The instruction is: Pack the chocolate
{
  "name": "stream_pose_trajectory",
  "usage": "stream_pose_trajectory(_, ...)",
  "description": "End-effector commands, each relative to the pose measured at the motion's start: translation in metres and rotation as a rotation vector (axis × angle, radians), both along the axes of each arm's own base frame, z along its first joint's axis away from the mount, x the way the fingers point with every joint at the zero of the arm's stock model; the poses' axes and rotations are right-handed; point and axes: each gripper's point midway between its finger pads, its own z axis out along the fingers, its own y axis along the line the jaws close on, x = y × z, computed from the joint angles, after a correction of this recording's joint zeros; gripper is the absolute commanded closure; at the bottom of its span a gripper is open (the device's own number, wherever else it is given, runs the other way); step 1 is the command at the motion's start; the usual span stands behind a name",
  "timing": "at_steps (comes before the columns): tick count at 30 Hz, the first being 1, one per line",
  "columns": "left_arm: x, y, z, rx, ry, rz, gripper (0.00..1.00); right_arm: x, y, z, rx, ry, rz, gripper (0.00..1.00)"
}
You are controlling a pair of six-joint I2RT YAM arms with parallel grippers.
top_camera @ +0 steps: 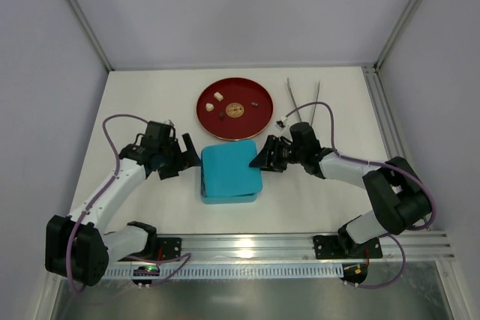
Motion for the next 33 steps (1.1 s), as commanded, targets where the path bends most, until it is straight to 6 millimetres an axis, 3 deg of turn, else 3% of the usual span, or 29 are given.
stream_pose_trajectory(1,0.007,-0.004,0.0,-0.019,-0.027,0.007,0.06,0.007,-0.007,0.004,-0.068,-0.047,-0.013,0.48)
stream_pose_trajectory(10,0.006,-0.008,-0.004,-0.042,-0.023,0.001,0.06,0.008,-0.011,-0.001,-0.12,-0.05,-0.03,0.47)
stream_pose_trajectory(20,0.006,-0.014,-0.008,-0.073,-0.031,0.003,0.06,0.015,-0.005,0.017,-0.112,-0.094,-0.024,0.47)
stream_pose_trajectory(33,0.009,-0.015,-0.016,-0.07,-0.016,0.006,0.06,0.018,0.007,0.011,-0.179,-0.095,0.01,0.48)
